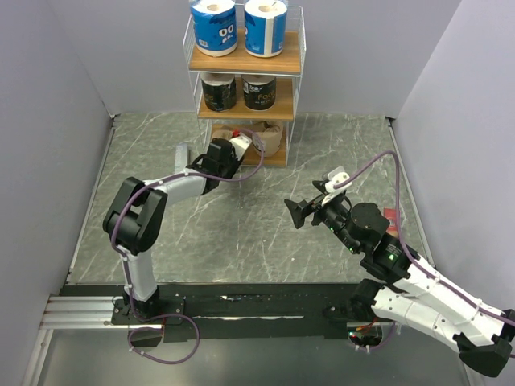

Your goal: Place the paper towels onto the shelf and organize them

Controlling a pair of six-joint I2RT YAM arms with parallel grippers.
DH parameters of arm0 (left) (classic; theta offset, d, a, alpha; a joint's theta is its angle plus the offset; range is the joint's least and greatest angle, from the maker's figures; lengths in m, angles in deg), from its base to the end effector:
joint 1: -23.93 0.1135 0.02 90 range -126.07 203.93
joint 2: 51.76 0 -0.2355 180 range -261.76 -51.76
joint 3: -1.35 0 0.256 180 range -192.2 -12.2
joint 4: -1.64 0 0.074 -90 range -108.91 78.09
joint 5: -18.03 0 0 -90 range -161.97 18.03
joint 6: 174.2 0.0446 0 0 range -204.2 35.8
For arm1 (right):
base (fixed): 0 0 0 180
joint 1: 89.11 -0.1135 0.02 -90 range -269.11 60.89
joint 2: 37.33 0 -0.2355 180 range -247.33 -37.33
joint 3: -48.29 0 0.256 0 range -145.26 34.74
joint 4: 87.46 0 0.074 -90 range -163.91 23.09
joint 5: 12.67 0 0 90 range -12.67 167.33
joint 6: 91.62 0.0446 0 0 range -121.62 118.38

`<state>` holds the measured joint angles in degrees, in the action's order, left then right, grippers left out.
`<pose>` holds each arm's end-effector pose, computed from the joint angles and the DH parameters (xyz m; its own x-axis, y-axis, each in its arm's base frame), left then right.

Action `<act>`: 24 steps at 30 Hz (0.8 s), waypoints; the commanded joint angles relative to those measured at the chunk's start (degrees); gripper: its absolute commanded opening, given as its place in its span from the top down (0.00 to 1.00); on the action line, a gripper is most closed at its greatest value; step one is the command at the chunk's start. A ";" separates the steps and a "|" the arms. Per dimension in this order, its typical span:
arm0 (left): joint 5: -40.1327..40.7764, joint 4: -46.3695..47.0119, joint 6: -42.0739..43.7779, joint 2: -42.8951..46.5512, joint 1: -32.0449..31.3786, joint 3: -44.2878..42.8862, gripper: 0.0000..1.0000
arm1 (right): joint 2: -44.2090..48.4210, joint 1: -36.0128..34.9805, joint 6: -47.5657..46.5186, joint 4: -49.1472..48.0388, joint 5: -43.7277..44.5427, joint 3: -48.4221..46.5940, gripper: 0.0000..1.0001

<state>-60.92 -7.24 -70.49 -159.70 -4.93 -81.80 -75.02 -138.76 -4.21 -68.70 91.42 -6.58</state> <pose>0.3746 -0.1967 0.1649 -0.3926 0.4819 -0.7833 0.4396 0.8464 0.3005 0.1348 0.1419 0.3299 0.0084 -0.0577 -0.9983 -0.5818 0.8117 -0.0519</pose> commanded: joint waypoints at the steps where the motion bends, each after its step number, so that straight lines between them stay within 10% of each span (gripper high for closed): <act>1: -2.35 -0.62 0.17 -2.71 -0.32 -0.97 0.51 | 1.48 -0.36 0.48 -1.35 0.33 -2.71 0.02; 24: 12.50 10.36 3.25 -8.87 2.14 -2.03 0.55 | -1.51 -0.36 -0.75 -1.96 1.03 -3.33 0.02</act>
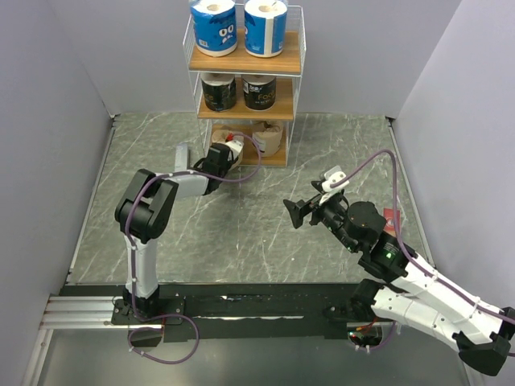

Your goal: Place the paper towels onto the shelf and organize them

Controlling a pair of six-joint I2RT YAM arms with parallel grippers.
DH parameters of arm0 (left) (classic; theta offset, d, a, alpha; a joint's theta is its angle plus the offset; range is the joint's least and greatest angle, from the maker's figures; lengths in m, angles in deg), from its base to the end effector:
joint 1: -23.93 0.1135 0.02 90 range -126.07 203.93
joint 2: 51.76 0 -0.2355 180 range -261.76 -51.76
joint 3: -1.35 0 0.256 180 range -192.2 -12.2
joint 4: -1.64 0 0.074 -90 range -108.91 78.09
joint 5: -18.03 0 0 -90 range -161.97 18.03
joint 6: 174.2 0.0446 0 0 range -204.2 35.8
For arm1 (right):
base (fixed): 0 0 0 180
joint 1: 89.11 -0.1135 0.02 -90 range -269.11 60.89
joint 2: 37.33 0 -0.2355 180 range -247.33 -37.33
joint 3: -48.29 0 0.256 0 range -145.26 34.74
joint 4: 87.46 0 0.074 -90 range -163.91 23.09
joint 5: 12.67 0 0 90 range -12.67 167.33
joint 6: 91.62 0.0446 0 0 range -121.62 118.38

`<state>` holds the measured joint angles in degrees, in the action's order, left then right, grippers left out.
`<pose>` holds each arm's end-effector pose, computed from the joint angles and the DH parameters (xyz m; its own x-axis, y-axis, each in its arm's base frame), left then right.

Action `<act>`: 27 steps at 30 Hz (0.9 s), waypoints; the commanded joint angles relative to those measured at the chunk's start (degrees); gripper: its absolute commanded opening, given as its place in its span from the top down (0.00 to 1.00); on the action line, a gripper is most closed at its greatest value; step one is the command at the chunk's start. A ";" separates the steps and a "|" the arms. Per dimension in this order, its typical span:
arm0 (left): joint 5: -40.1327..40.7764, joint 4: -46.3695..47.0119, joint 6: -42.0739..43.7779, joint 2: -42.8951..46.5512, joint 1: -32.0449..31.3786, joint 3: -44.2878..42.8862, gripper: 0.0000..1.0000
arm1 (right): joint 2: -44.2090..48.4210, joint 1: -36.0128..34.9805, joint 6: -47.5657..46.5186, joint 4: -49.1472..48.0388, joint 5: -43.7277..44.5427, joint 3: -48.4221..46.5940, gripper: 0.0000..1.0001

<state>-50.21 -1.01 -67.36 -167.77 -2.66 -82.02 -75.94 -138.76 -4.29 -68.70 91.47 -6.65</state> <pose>0.3947 -0.1791 0.1204 -0.4524 0.5273 -0.7192 0.2886 0.8496 0.4415 0.1370 0.1444 0.3275 -0.0004 -0.0702 -0.9975 -0.5816 0.8115 -0.0569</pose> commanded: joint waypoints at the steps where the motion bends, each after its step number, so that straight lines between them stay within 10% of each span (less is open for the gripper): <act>1: 2.23 4.31 -0.31 -0.97 -0.13 -2.16 0.55 | -0.68 -0.36 -0.66 -1.96 0.99 -3.26 0.02; 9: 0.04 4.14 -11.38 11.75 -0.39 6.62 0.51 | 0.29 -0.36 -1.63 -1.61 2.04 -2.39 0.02; 17: -7.41 -9.74 -43.18 20.46 1.88 4.52 0.37 | 1.34 -0.36 -1.10 -3.11 0.99 -0.54 0.02; 22: -22.71 -1.61 -63.62 25.12 6.45 9.95 0.36 | 3.01 -0.36 -1.89 -2.66 1.95 -0.54 0.02; 27: -16.59 -2.61 -75.60 27.15 7.17 8.75 0.22 | 5.12 -0.36 -2.16 -2.23 2.13 -0.36 0.02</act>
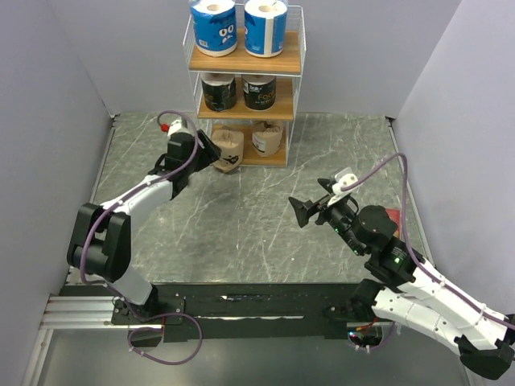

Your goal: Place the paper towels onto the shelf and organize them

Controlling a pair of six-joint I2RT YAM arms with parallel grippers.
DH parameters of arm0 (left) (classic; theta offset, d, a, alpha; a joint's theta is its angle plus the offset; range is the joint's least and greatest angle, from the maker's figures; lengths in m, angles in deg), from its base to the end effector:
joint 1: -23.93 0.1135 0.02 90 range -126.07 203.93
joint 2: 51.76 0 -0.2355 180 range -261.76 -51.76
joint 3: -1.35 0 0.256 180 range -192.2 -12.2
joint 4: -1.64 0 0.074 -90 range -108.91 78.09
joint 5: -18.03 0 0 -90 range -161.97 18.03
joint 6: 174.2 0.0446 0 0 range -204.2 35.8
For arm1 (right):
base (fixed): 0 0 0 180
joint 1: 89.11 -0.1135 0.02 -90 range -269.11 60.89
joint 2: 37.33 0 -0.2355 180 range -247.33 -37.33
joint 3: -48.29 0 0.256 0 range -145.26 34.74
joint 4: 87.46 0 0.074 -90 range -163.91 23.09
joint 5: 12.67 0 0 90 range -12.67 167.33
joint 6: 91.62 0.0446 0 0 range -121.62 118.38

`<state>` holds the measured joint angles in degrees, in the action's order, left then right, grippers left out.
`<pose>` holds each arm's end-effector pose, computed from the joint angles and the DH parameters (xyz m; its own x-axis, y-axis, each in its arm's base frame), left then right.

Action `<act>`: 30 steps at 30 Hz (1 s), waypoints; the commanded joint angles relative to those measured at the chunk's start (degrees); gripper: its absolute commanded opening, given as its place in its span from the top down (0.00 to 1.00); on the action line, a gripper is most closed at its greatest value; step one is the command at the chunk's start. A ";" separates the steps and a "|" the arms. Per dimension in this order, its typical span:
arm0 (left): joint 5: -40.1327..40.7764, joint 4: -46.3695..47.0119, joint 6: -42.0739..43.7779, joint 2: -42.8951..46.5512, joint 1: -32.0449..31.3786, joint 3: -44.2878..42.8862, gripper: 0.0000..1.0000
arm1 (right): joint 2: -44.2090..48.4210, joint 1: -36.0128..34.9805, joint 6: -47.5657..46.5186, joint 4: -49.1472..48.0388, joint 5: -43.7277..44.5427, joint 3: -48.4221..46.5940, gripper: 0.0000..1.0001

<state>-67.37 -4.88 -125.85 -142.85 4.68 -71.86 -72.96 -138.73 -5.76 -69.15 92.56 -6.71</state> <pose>0.3561 -0.1206 0.2214 -0.4640 -0.5396 -0.7025 -0.0652 0.8117 -0.5805 0.1301 0.1349 0.3378 0.0527 -0.0455 -0.9976 -0.5625 0.8240 -0.0673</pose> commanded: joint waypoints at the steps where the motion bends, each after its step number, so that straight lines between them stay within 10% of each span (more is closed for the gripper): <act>1: 1.63 -2.77 -18.37 0.93 -0.18 -4.38 0.21 | 2.24 -0.38 -0.69 -1.68 1.12 -0.21 0.02; 15: 12.01 -15.79 -40.95 -9.62 -3.43 -17.57 0.24 | 3.12 -0.38 -0.34 -2.03 0.51 -0.39 0.02; 30: 16.84 -19.86 -44.92 -18.33 -4.31 -25.15 0.19 | 3.38 -0.47 -1.92 -2.47 1.48 0.58 0.02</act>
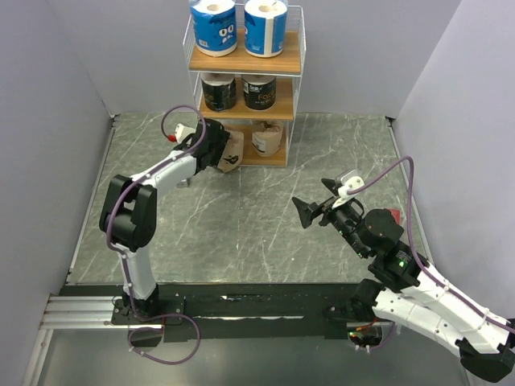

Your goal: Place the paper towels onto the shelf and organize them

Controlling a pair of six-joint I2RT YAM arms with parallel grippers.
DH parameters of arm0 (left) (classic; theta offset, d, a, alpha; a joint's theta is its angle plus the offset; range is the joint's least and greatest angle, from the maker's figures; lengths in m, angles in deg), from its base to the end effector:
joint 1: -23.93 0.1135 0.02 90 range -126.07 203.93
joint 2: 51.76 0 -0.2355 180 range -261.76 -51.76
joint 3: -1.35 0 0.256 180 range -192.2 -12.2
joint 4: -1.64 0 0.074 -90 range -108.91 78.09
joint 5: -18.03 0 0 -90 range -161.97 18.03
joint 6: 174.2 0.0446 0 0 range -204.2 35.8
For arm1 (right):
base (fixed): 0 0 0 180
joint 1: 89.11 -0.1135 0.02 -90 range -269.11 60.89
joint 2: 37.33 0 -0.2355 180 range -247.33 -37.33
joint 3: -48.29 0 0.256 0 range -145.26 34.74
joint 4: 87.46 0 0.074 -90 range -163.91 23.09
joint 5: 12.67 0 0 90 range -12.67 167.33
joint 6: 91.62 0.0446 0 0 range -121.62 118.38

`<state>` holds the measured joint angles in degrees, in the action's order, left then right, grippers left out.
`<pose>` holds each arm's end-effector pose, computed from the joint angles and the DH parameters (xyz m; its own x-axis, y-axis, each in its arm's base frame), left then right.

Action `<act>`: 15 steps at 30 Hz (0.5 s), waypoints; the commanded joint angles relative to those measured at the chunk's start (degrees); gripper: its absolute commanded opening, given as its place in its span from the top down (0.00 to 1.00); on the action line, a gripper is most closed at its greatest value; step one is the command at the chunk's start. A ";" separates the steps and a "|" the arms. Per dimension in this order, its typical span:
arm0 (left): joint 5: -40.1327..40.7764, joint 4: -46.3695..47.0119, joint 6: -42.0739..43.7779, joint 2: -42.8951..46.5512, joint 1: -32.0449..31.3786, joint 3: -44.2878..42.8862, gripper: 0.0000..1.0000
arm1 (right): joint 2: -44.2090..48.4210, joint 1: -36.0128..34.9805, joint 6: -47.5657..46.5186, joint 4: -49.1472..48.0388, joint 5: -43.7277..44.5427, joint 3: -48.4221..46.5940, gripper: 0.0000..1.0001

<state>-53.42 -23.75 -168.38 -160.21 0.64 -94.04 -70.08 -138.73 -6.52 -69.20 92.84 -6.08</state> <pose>0.4051 -0.1590 0.2067 -0.2032 -0.9394 -0.2762 -0.5534 0.3429 -0.7591 0.1236 0.1269 0.3421 0.0858 -0.0262 -0.9960 -0.5558 0.8284 -0.0697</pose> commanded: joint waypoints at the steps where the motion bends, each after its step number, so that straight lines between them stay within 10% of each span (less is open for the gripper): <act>1: 2.90 -0.91 -2.48 -1.24 -0.27 -2.88 0.18 | 0.50 -0.47 -1.24 -2.43 1.28 -0.05 0.02; 15: 2.64 0.05 -3.88 -3.18 -0.35 -1.39 0.26 | 0.41 -0.38 -1.60 -2.51 1.63 0.30 0.02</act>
<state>-51.94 -24.20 -170.90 -163.94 0.64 -94.83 -70.12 -138.76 -7.51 -69.24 93.26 -5.99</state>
